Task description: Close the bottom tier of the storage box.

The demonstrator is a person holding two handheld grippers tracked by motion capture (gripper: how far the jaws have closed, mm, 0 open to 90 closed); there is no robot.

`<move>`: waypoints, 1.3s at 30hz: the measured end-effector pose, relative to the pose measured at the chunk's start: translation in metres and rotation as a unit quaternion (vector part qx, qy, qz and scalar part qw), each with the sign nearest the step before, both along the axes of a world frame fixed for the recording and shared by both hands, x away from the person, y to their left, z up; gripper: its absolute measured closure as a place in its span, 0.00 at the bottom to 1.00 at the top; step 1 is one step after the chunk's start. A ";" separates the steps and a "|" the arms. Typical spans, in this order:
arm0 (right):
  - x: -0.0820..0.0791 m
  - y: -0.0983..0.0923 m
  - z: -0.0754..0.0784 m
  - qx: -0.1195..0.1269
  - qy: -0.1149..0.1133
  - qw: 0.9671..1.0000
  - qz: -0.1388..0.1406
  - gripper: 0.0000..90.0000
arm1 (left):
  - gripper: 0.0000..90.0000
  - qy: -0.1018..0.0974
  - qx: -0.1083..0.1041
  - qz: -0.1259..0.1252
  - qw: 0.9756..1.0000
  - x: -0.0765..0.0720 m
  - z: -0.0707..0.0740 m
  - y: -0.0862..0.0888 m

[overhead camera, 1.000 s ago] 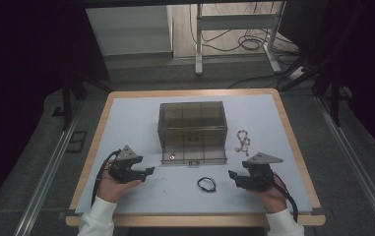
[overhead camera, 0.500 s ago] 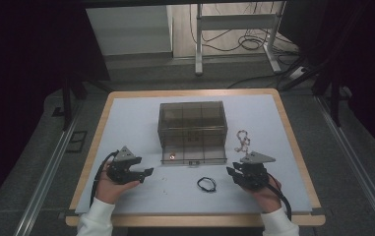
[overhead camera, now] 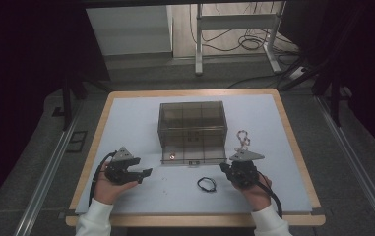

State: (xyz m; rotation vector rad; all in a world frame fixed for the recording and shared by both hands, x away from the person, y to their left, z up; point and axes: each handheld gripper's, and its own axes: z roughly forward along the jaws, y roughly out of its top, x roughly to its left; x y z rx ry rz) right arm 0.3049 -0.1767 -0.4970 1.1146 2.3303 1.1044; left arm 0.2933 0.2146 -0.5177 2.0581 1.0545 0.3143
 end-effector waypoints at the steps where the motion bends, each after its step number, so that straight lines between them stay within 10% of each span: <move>1: 0.000 0.002 0.000 -0.001 0.002 1.000 0.001 0.99 | 0.36 0.001 -0.001 0.000 1.000 0.000 0.000 0.000; 39: 0.030 0.055 -0.021 -0.027 0.039 0.999 0.018 1.00 | 0.35 0.007 -0.010 0.009 1.000 0.002 -0.003 0.004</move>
